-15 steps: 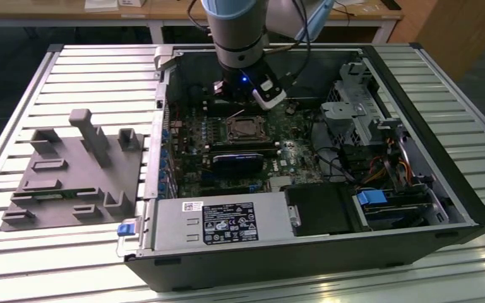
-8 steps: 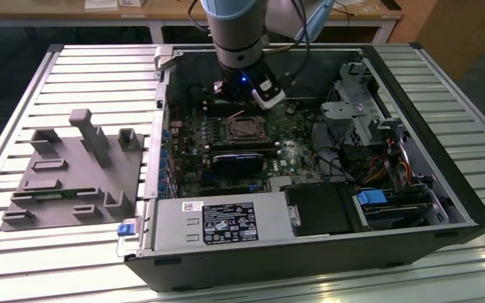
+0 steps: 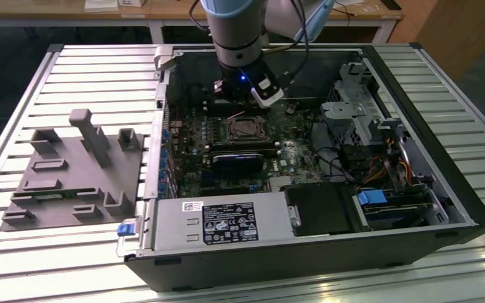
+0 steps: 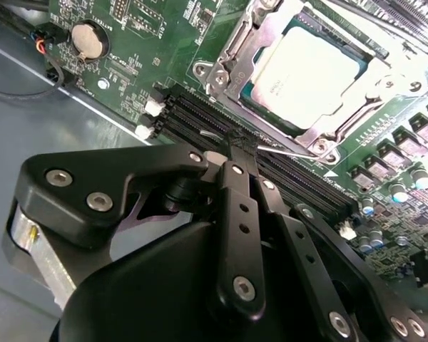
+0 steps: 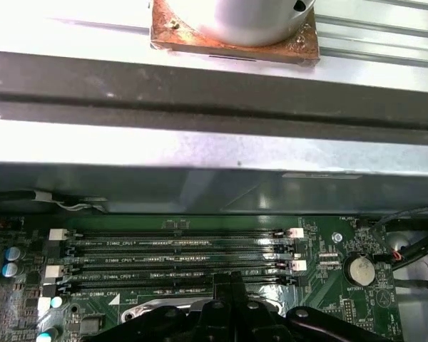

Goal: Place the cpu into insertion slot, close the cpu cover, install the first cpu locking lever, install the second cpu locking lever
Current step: 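Install the first cpu locking lever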

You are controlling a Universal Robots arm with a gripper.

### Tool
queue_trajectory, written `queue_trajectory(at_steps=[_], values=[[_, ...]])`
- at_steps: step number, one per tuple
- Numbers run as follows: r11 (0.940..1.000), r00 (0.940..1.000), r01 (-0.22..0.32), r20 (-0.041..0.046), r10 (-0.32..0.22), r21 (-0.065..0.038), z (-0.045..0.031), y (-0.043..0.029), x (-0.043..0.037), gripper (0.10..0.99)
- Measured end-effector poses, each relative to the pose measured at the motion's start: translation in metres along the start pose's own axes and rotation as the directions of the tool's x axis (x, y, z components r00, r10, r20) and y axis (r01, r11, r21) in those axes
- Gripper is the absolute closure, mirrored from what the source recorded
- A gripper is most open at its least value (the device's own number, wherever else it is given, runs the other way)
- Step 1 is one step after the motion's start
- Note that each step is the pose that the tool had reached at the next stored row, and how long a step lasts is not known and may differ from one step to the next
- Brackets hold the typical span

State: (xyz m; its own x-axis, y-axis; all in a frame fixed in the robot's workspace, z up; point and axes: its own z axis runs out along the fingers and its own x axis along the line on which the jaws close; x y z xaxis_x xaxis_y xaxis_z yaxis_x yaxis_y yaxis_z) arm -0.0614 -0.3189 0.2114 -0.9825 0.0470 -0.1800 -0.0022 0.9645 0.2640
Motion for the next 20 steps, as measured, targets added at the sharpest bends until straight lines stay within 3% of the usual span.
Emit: queue_trajectory(at_steps=[5,13,20], values=[[0.9997,0.9999,-0.015,0.0050,0.014,0.022,0.0021,0.0006,0.0005,0.984],[0.9983,0.9994,-0.033,0.0118,0.032,0.047,0.0058,0.0006,0.0012,0.984],[0.9975,0.9990,-0.043,0.0152,0.042,0.055,0.0084,0.0055,0.0017,0.984]])
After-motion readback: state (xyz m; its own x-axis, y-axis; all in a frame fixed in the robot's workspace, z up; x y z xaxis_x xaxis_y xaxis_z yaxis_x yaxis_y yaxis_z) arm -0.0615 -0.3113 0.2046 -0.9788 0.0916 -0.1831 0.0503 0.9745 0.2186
